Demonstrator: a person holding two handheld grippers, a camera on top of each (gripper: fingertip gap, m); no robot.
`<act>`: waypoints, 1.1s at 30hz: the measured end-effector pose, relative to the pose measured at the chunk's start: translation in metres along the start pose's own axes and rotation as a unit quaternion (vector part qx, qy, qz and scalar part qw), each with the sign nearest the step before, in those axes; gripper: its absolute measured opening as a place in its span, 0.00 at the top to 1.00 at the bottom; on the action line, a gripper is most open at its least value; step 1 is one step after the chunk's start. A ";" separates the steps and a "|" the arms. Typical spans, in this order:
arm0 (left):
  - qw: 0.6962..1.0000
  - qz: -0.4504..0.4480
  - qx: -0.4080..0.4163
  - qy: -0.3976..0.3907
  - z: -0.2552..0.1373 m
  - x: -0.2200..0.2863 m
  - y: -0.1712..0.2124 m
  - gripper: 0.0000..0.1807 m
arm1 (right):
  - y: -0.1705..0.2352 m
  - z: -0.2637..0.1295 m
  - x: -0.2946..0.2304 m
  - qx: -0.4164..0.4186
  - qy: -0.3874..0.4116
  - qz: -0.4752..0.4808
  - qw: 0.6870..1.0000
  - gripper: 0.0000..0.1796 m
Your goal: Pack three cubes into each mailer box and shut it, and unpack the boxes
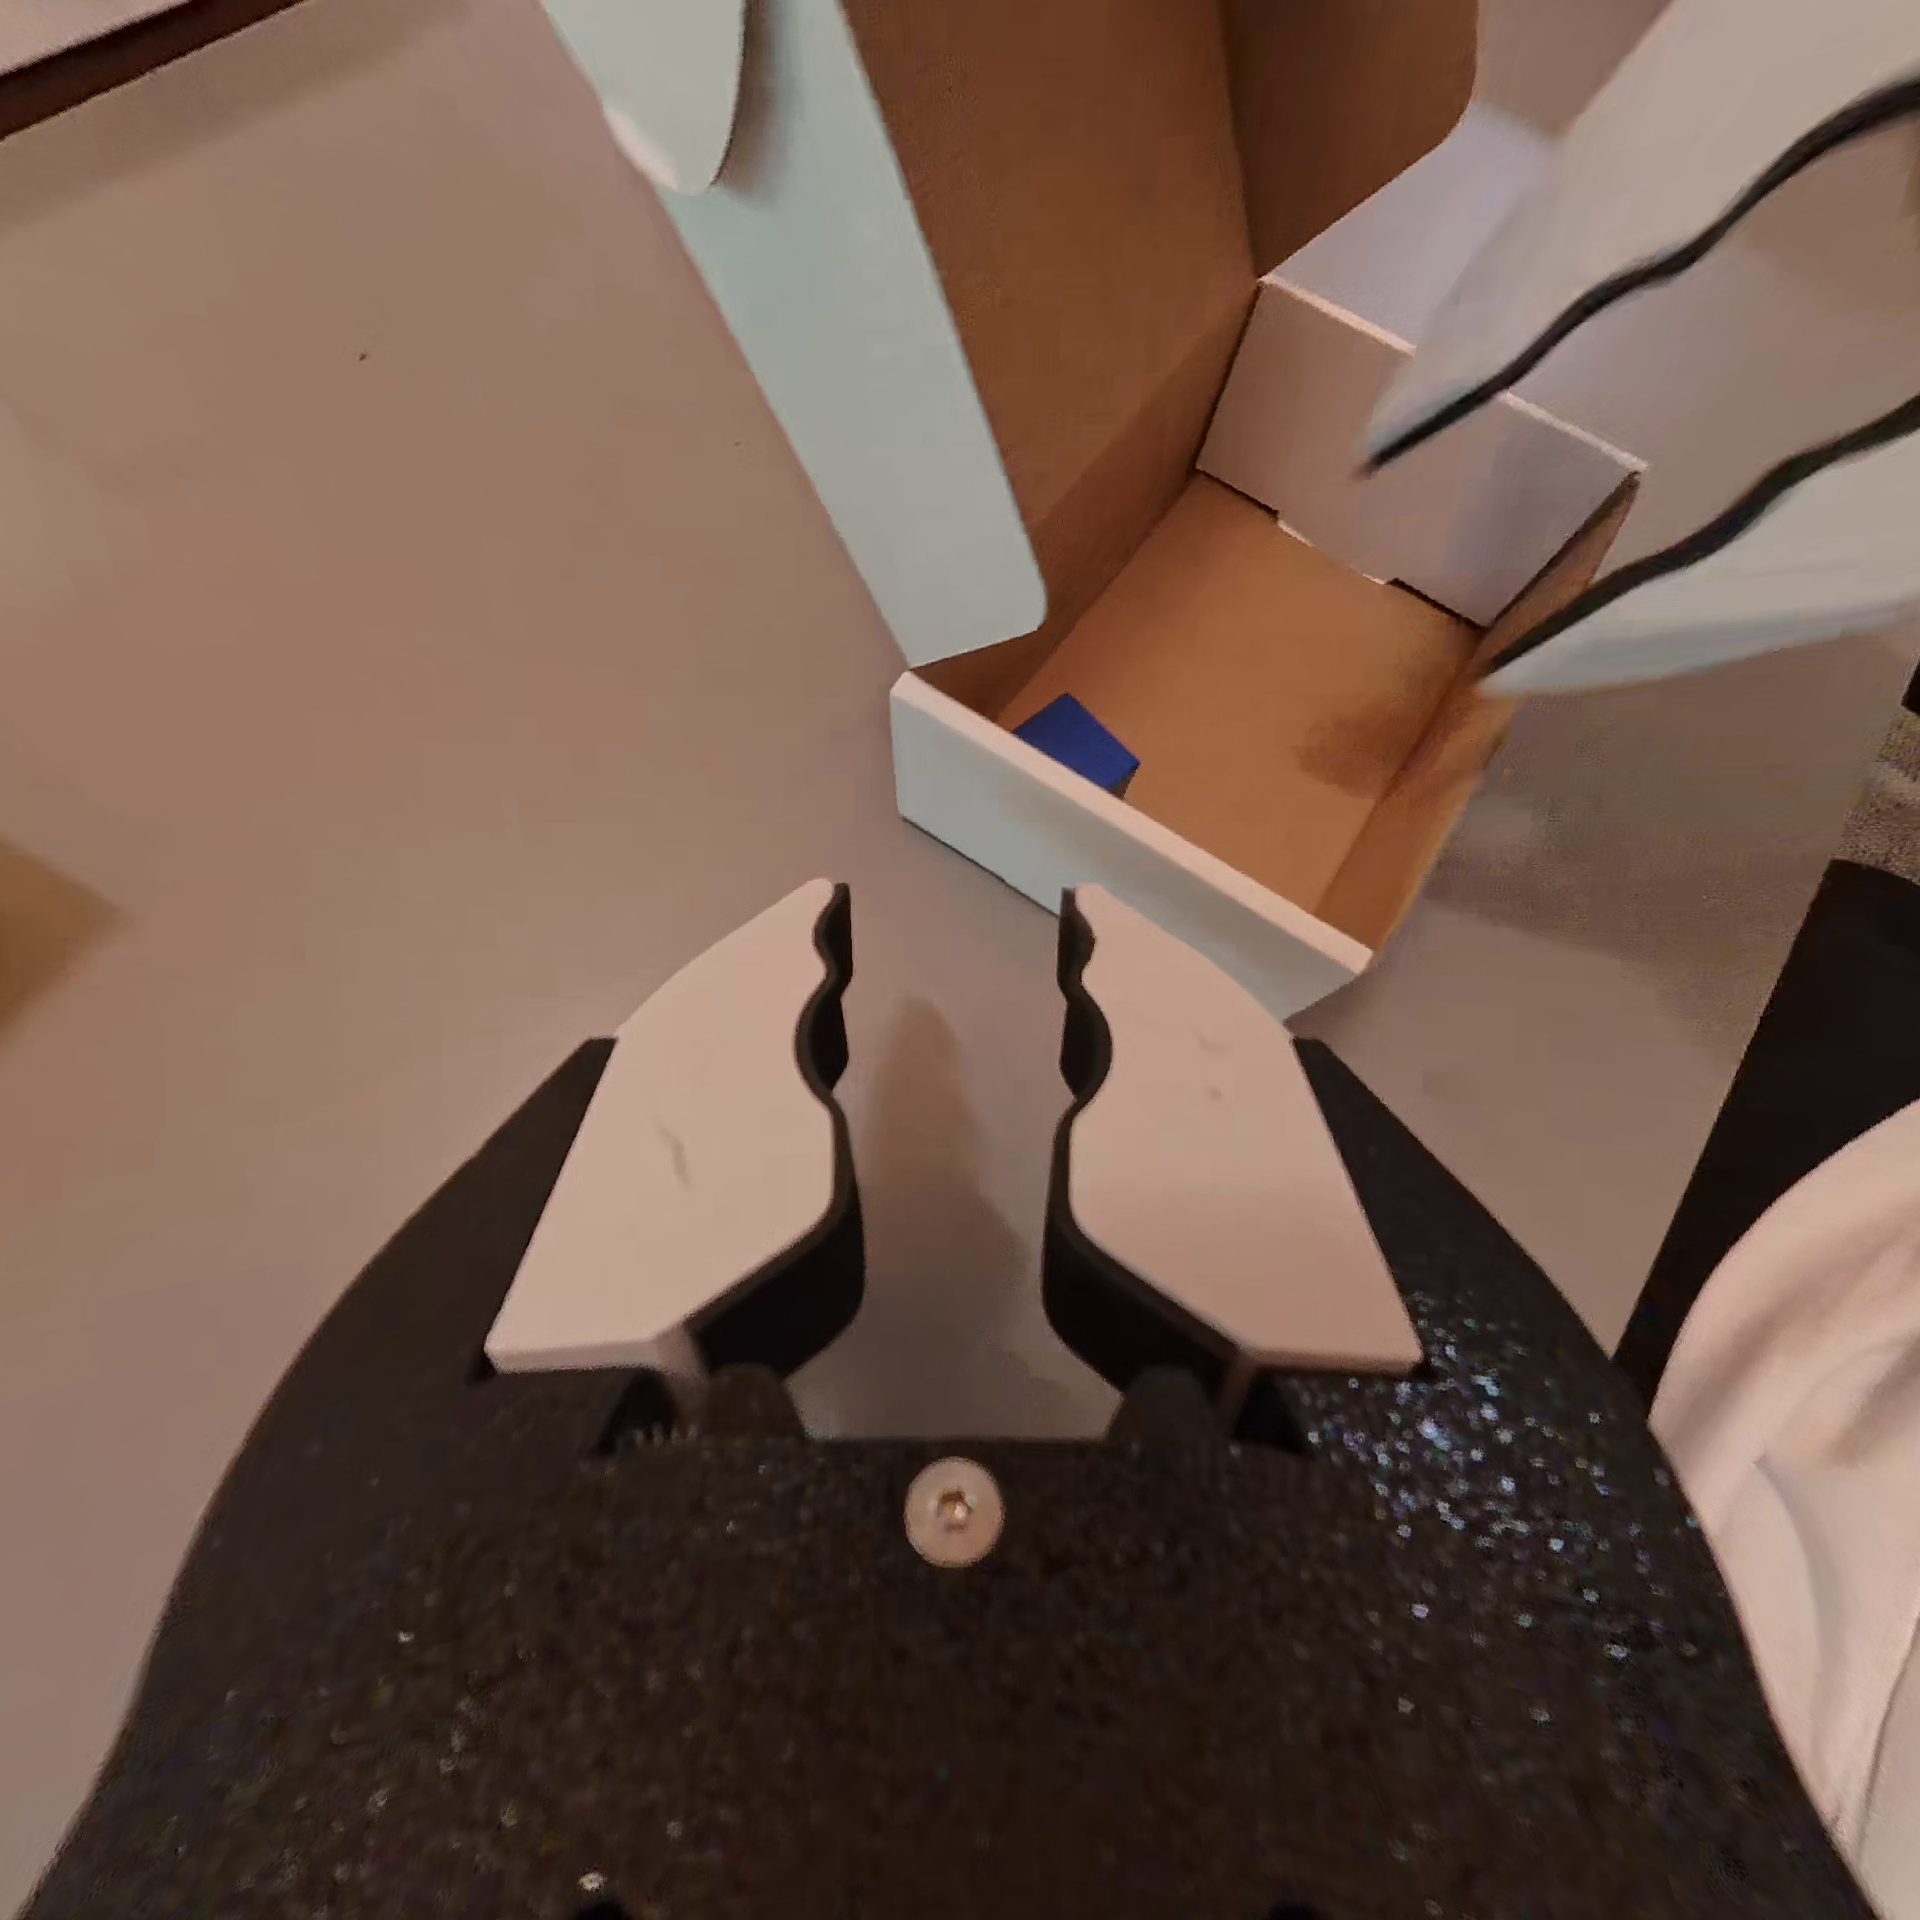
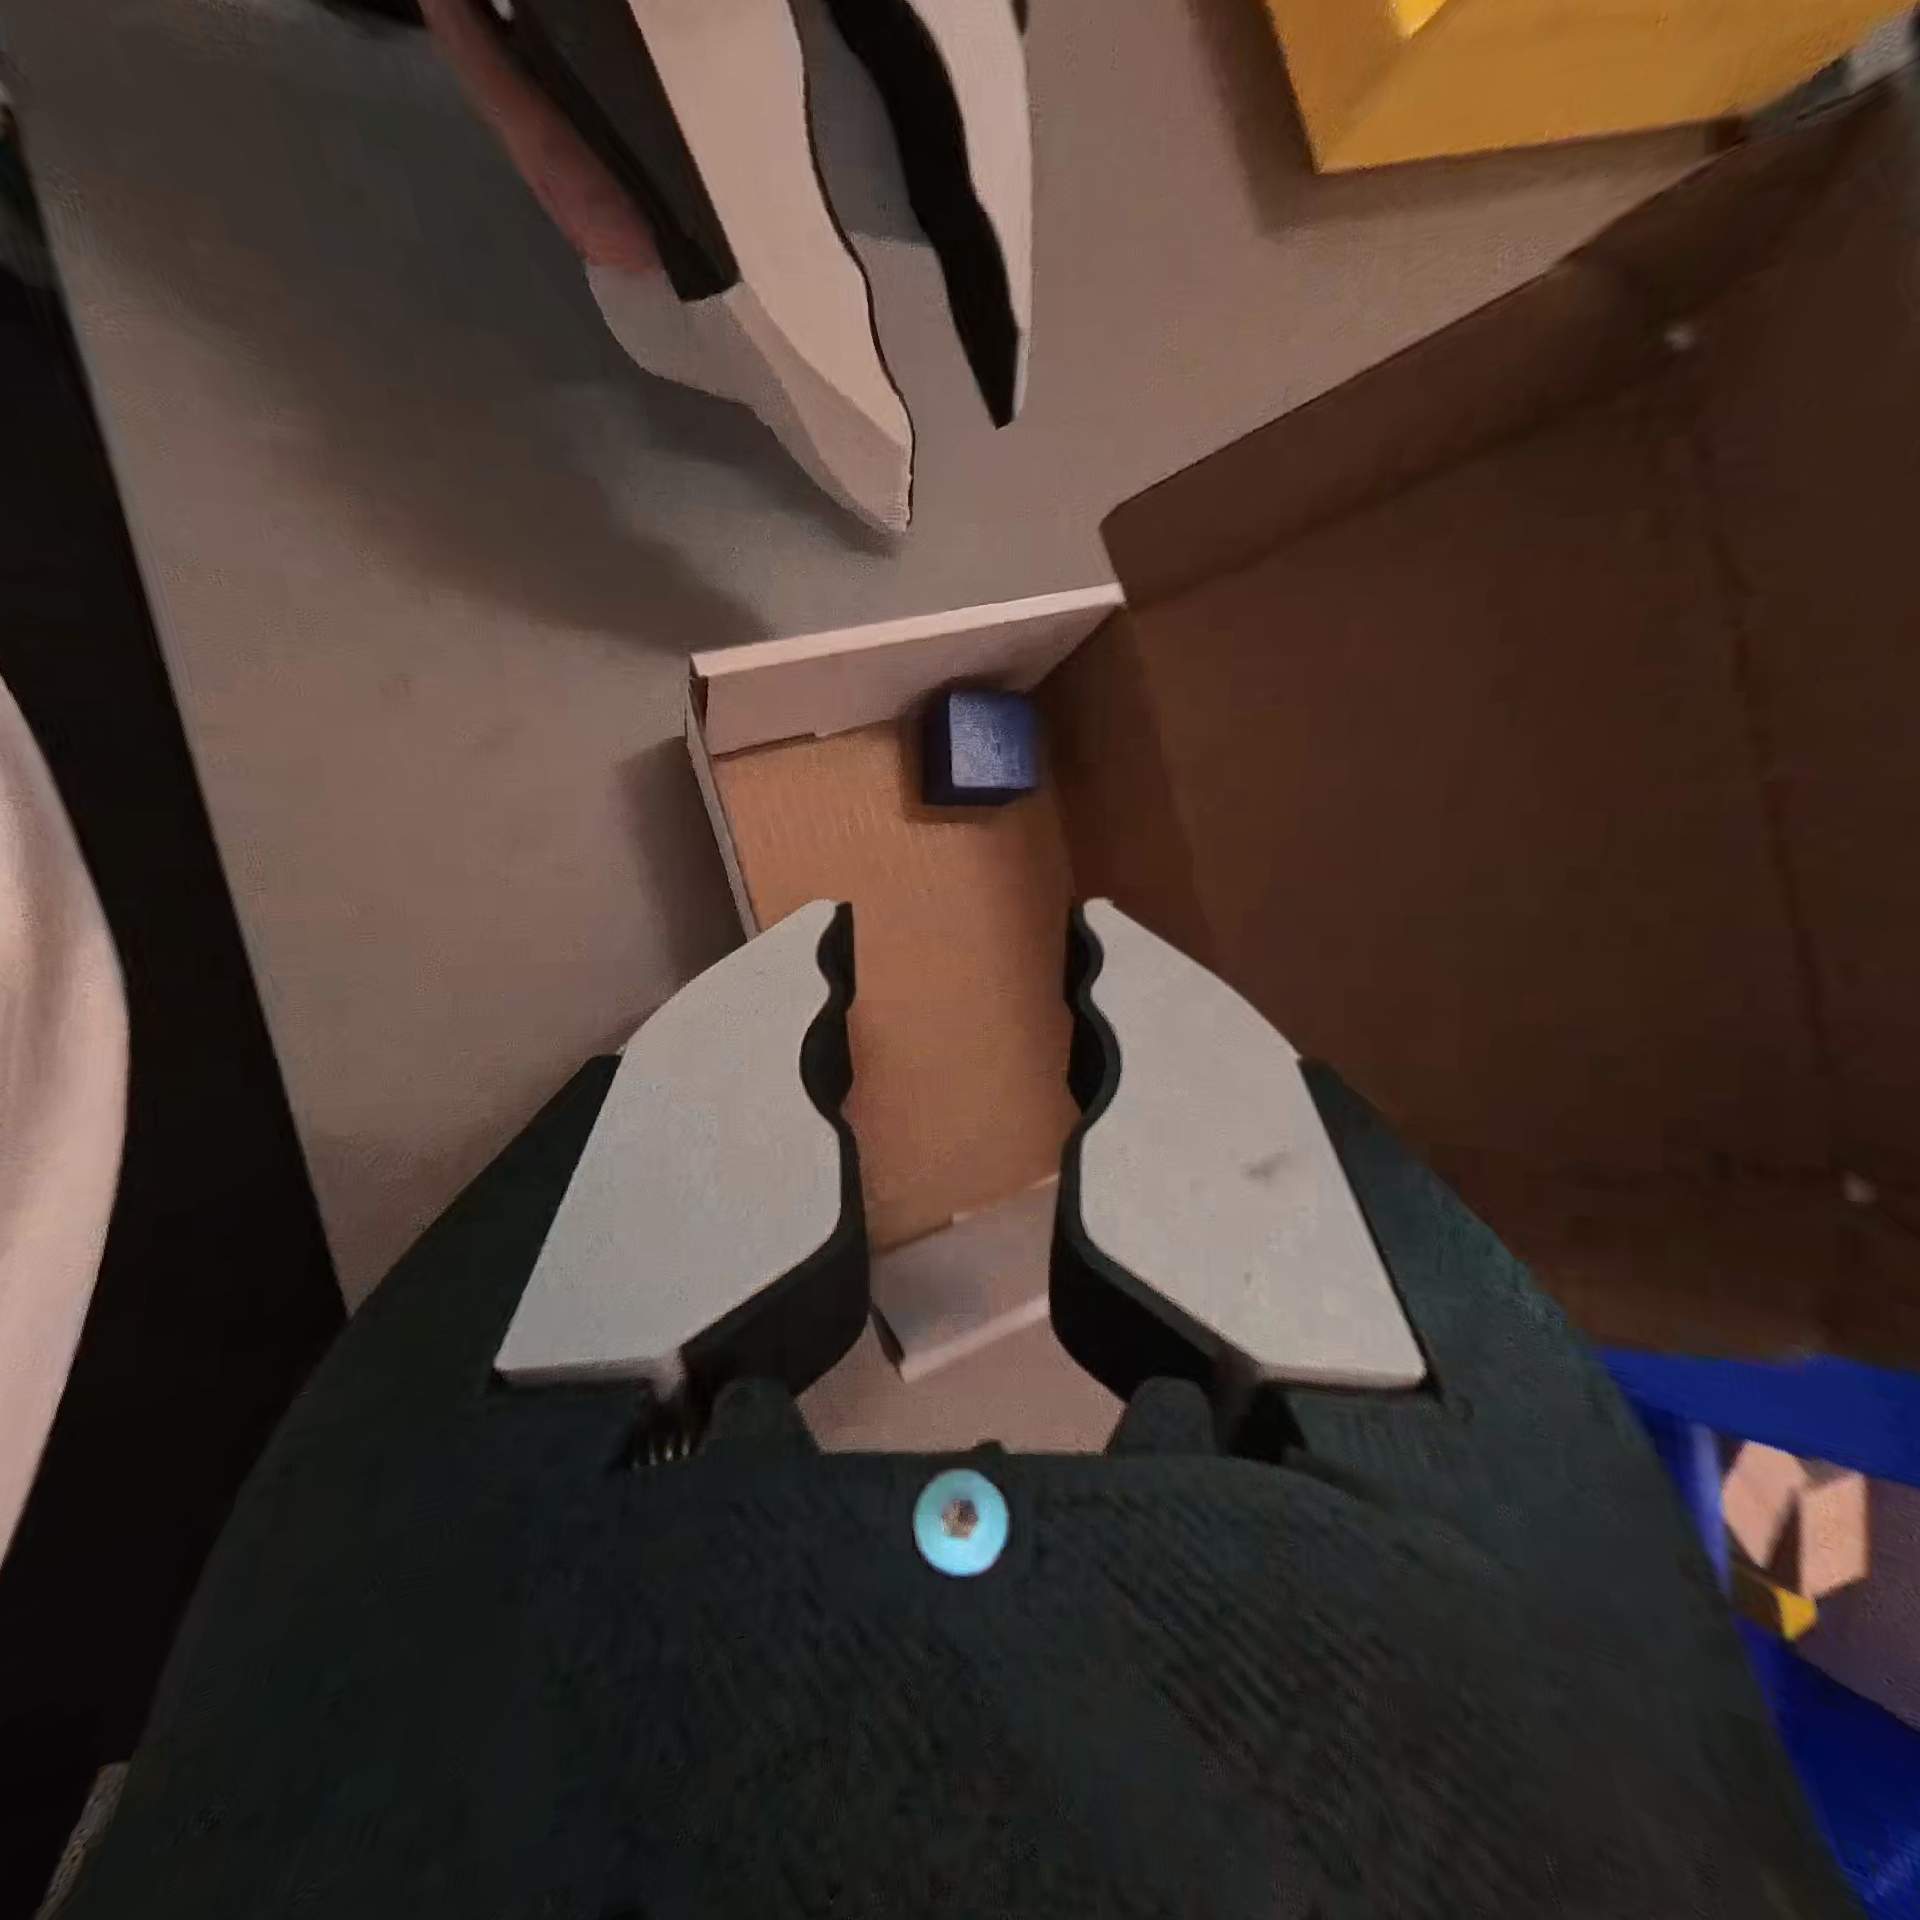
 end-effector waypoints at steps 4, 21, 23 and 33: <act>1.000 0.014 0.005 -0.007 -0.005 0.002 -0.003 0.79 | -0.004 0.052 0.009 -0.054 -0.035 0.003 0.998 0.78; 1.000 -0.002 0.011 -0.012 -0.012 -0.009 0.002 0.80 | -0.015 0.099 0.029 -0.092 -0.104 0.004 0.990 0.84; 1.000 -0.005 0.010 -0.011 -0.012 -0.010 0.003 0.80 | -0.016 0.092 0.031 -0.077 -0.095 0.006 0.993 0.84; 1.000 -0.004 0.002 -0.021 -0.011 -0.014 0.007 0.80 | 0.040 -0.064 0.110 0.035 0.143 0.130 0.981 0.84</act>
Point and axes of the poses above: each gripper's, where its closed fingertips meet, z out along the fingers, y out of its underside, x = y × z across the jaws, the point moved 9 cm from there along -z, back along the fingers, and after that the axes turned 6 degrees about -y, right-handed, at the moved point
